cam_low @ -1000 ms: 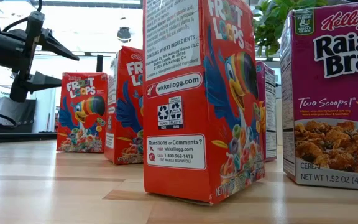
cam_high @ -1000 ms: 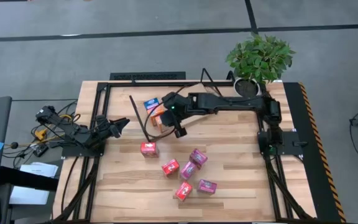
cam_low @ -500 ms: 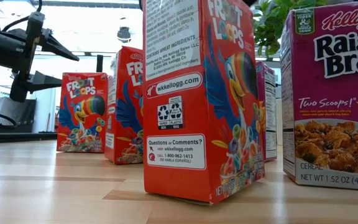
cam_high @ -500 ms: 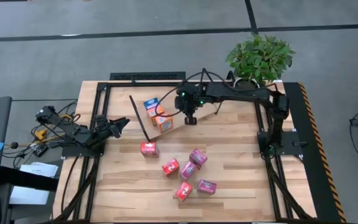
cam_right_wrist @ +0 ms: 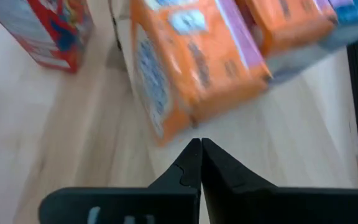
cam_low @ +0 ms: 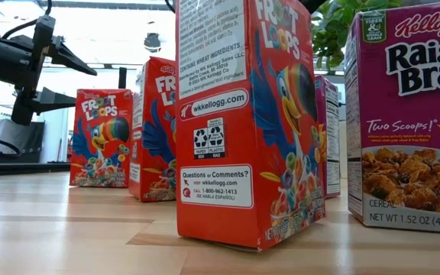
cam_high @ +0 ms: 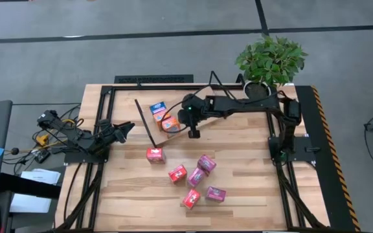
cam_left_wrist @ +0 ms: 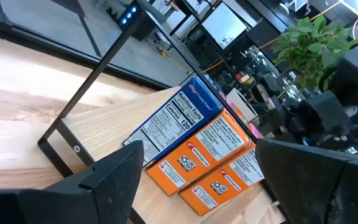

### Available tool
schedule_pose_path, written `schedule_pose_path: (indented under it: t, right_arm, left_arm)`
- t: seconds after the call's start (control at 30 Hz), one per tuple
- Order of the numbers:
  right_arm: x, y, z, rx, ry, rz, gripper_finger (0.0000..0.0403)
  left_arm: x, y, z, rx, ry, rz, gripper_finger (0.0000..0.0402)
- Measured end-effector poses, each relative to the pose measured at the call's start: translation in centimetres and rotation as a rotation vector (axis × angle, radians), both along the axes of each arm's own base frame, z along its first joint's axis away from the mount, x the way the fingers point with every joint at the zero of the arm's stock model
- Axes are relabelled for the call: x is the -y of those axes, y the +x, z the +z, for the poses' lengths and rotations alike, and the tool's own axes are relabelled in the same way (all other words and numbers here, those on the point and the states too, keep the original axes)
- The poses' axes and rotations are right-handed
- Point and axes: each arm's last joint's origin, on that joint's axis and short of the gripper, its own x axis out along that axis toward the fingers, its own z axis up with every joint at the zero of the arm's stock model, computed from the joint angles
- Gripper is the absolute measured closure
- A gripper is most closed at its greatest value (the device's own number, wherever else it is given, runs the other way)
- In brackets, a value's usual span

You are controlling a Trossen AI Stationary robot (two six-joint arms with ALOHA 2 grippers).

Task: Stack cereal on shelf
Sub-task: Put the orange cereal box on the shelf aligned with the other orange cereal box, then put the top purple cereal box on the shelf

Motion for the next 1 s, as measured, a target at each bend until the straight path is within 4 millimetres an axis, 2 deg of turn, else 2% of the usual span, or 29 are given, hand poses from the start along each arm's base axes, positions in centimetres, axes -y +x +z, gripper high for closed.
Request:
schedule_pose_path:
  t: [0.27, 0.5, 0.7, 0.87, 1.0]
  right_arm:
    - [-1.0, 0.8, -0.2, 0.037, -0.009, 0.032, 0.0391]
    - [-0.8, 0.7, -0.2, 0.035, -0.010, 0.025, 0.0370]
    - [-0.3, 0.1, -0.2, -0.031, -0.003, 0.005, 0.0376]
    - [-0.6, -2.0, 2.7, -0.193, 0.016, 0.054, 0.0376]
    - [-1.3, -4.2, 4.4, -0.283, 0.111, 0.069, 0.0337]
  left_arm:
    - [0.0, 0.0, 0.0, 0.004, -0.004, 0.000, 0.0101]
    - [0.0, 0.0, 0.0, 0.003, -0.004, 0.000, 0.0101]
    - [0.0, 0.0, 0.0, 0.005, -0.006, -0.001, 0.0101]
    - [0.0, 0.0, 0.0, 0.013, -0.015, -0.013, 0.0101]
    - [0.0, 0.0, 0.0, 0.013, -0.015, -0.018, 0.0101]
